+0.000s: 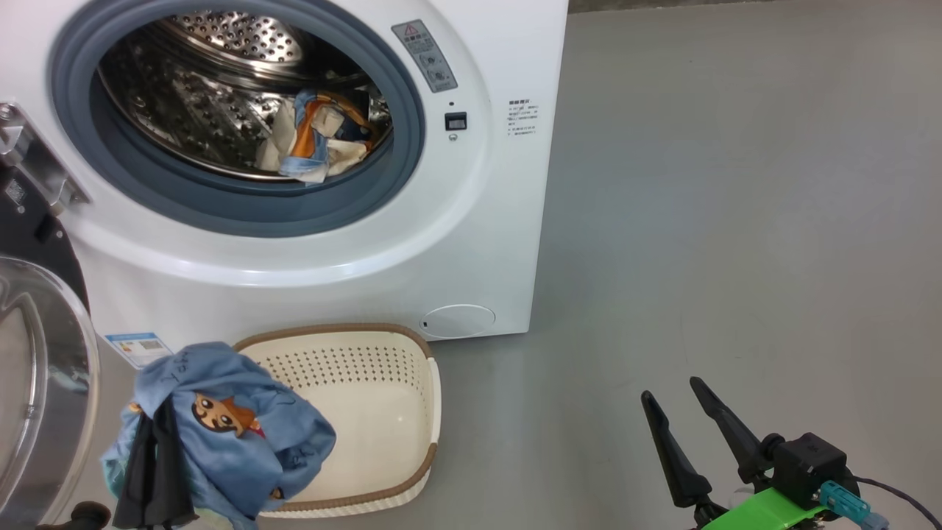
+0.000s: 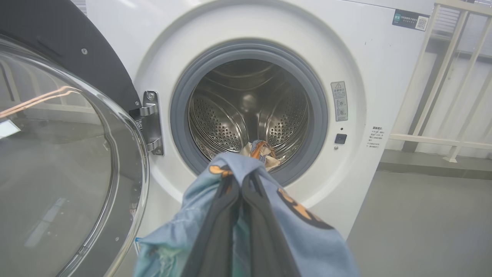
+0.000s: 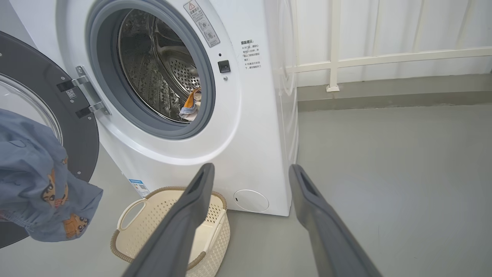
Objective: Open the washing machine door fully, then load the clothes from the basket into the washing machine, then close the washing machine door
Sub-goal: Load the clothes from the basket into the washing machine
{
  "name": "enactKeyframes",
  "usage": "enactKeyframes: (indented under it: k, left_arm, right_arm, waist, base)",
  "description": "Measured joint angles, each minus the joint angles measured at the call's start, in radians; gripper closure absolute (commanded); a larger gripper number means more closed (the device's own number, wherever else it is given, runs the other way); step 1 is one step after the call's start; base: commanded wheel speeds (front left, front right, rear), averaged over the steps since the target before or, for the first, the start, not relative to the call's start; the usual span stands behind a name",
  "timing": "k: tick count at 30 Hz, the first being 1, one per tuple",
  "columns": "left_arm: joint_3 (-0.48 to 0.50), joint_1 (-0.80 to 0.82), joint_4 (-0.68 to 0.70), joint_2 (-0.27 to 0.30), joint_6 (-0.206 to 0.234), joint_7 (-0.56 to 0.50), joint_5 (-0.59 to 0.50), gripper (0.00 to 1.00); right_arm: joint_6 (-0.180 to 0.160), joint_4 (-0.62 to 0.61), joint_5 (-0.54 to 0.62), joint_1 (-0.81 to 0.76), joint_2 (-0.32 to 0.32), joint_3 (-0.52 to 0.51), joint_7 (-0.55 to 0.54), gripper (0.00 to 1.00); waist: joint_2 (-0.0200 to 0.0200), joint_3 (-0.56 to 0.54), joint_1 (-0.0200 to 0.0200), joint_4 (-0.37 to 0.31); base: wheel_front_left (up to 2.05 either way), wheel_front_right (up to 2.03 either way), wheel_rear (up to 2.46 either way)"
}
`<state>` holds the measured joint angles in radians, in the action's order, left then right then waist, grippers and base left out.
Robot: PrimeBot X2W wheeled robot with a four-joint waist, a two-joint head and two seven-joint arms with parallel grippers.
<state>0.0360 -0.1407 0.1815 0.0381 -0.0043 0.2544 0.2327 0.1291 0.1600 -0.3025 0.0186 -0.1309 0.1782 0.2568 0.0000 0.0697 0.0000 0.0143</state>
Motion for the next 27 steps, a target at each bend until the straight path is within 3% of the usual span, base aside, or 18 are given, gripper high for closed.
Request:
enactKeyframes:
  k: [15,27]
  left_arm:
    - [-0.022,0.091,-0.059,0.000,0.000,0.000,0.000,1.00]
    - [-0.005,0.339,-0.144,-0.002,-0.019,0.000,0.000,1.00]
  right_arm:
    - [0.000,-0.044,0.012,0.018,0.005,-0.044,0.000,0.00]
    - [0.000,-0.071,0.027,0.058,0.004,-0.078,0.000,0.00]
  waist:
    - [0.0000,0.090,0.0000,-0.018]
    - [0.0000,0.239,0.0000,-0.023]
  base:
    - [0.00,0.00,0.00]
    - [0.00,0.00,0.00]
